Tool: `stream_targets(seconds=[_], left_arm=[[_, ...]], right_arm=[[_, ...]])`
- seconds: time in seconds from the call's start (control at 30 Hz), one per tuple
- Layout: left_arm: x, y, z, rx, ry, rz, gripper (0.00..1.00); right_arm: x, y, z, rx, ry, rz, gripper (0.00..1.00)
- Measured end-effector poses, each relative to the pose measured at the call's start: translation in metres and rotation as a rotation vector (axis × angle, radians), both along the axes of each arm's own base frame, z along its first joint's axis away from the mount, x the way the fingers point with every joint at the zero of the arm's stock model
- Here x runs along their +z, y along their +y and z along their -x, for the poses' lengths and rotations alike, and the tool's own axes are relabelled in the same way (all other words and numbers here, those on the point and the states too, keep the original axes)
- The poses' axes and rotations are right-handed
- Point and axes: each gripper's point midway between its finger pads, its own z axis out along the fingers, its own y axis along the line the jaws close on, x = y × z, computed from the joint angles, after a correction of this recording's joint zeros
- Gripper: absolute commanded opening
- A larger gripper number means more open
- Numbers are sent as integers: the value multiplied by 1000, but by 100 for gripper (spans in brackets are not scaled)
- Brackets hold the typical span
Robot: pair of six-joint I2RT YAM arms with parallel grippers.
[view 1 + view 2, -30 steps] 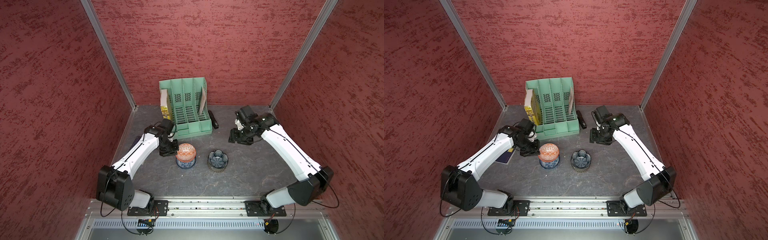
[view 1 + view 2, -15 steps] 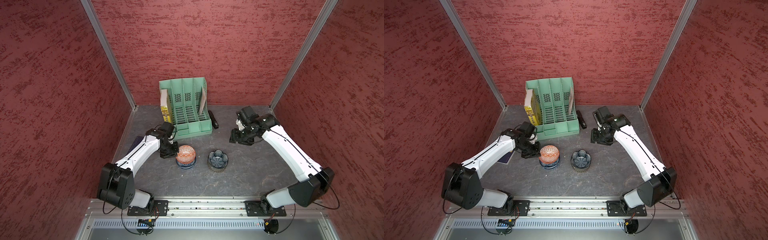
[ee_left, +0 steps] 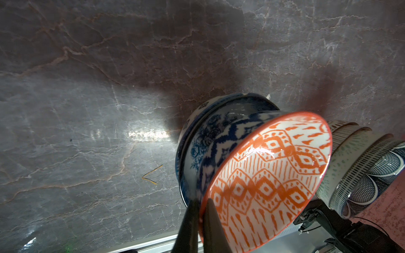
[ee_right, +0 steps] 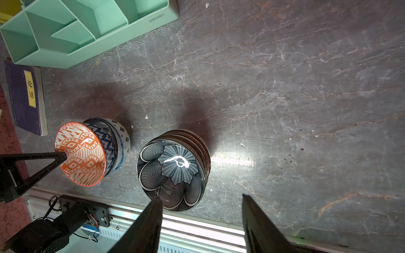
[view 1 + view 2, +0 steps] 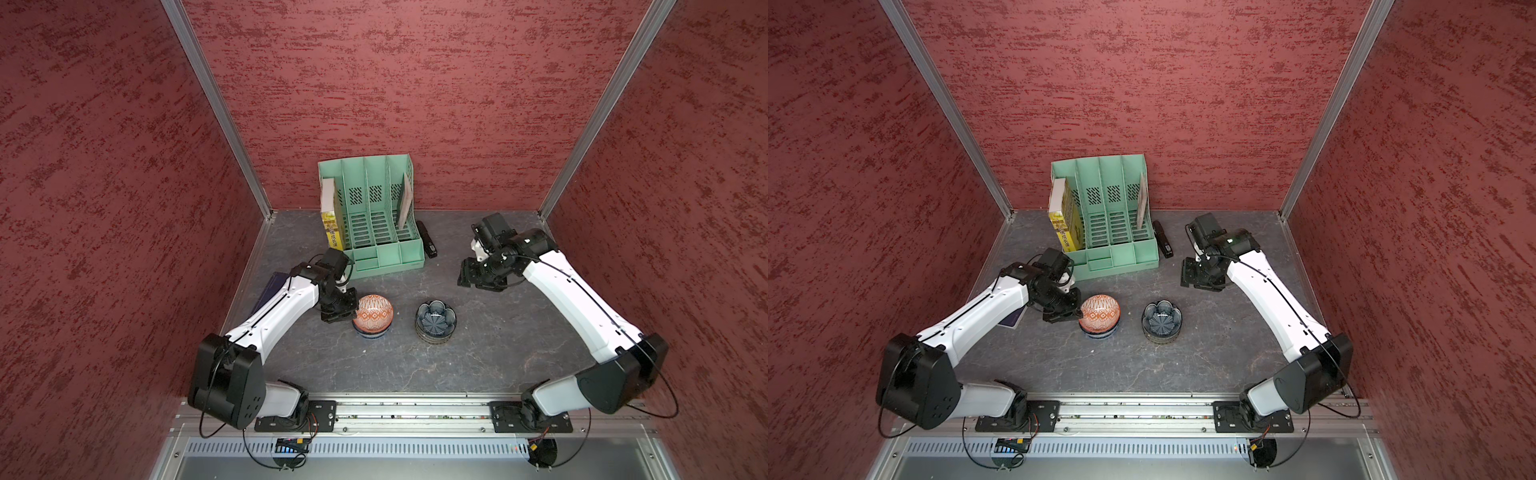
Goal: Stack the bowls
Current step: Place the bowl on the bowl, then reset both arms
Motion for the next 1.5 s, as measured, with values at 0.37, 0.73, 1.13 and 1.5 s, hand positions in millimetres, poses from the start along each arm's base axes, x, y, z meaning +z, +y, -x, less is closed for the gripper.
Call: stream_targets(seconds=[0.37,0.73,1.13,1.5], left_arm=[[-16,2,10,16,36,-8,0],[-22,2,3,25,4,-10,0],[-20,4,1,24,-35,-12,57],[23,70,-40,225,-427,-295,100]], right_arm=[[-6,2,3,5,21,-7,61],[-13,4,4,10,35,-17,61],[-17,5,4,12,38,-22,63],[-46,-74,-10,-151,-297,238,98]])
